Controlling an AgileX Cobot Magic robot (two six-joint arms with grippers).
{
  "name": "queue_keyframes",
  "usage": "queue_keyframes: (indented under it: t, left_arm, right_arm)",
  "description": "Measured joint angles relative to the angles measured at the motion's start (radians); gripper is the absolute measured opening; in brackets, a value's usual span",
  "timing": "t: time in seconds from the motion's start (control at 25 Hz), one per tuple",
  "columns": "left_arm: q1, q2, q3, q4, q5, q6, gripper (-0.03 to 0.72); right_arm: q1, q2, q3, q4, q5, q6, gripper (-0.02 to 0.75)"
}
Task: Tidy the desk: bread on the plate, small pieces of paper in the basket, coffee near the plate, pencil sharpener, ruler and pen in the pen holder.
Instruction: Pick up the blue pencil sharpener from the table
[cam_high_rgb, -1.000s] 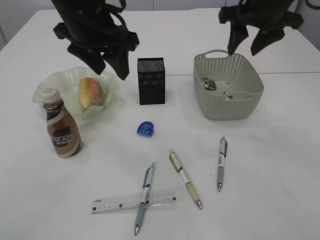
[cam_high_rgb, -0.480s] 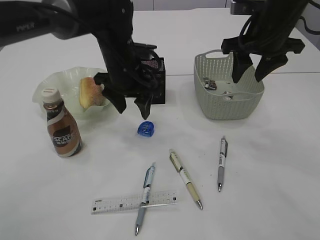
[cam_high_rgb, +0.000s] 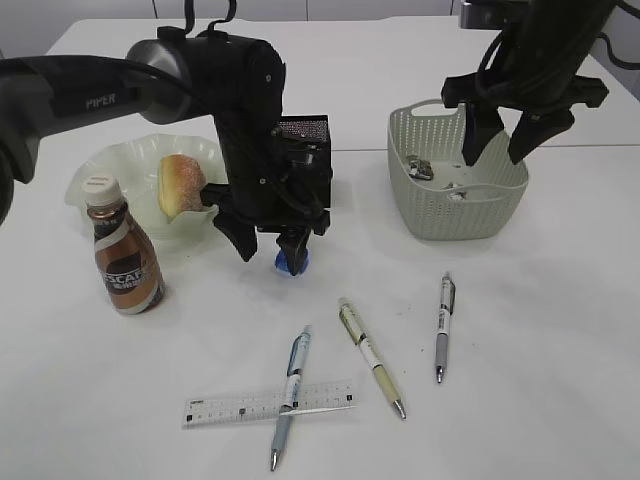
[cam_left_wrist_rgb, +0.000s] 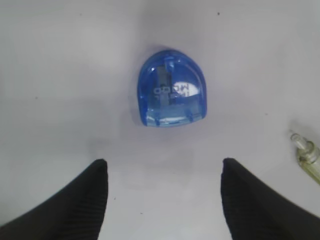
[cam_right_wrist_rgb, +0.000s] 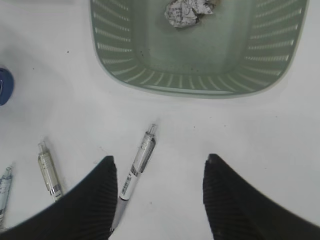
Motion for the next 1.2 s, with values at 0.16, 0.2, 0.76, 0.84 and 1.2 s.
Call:
queue_keyframes:
  t: [0.16, 0.2, 0.76, 0.84, 1.2]
  left_arm:
    - [-0.011, 0.006, -0.004, 0.000, -0.005, 0.000, 0.540]
    - [-0.012, 0.008, -0.009, 0.000, -0.009, 0.000, 0.543]
    - [-0.021, 0.120, -0.196, 0.037, -0.012, -0.045, 0.547]
    - [-0.021, 0.124, -0.197, 0.053, -0.011, -0.047, 0.548]
    - [-0.021, 0.130, -0.198, 0.053, -0.019, -0.049, 0.547]
  right_arm:
    - [0.000, 0.000, 0.000, 0.002, 0.000, 0.000, 0.405]
    - [0.000, 0.000, 0.000, 0.002, 0.000, 0.000, 0.405]
    - [0.000, 0.000, 0.000, 0.006, 0.000, 0.000, 0.405]
    - [0.000, 0.000, 0.000, 0.006, 0.000, 0.000, 0.405]
    - [0.000, -0.001, 0.000, 0.006, 0.000, 0.000, 0.405]
